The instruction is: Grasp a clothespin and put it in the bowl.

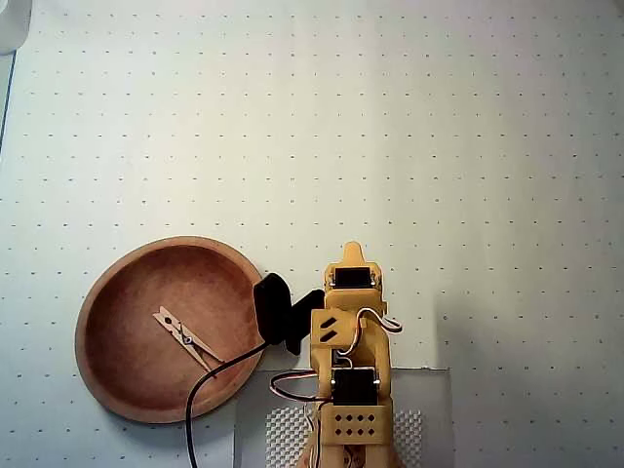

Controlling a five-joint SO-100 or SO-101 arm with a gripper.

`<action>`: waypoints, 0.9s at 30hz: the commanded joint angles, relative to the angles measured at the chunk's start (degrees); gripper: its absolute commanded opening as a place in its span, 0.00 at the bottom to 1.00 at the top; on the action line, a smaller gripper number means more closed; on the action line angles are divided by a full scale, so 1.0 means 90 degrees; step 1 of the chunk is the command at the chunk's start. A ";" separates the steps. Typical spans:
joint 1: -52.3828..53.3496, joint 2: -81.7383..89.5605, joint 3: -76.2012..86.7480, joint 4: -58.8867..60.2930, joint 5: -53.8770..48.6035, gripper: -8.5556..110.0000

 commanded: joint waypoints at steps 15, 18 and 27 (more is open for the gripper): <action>0.0010 0.0352 -0.0137 0.1045 -0.0293 0.04; 0.0010 0.0439 -0.0137 0.1143 -0.0410 0.04; 0.0010 0.0498 -0.0137 0.1230 -0.0332 0.04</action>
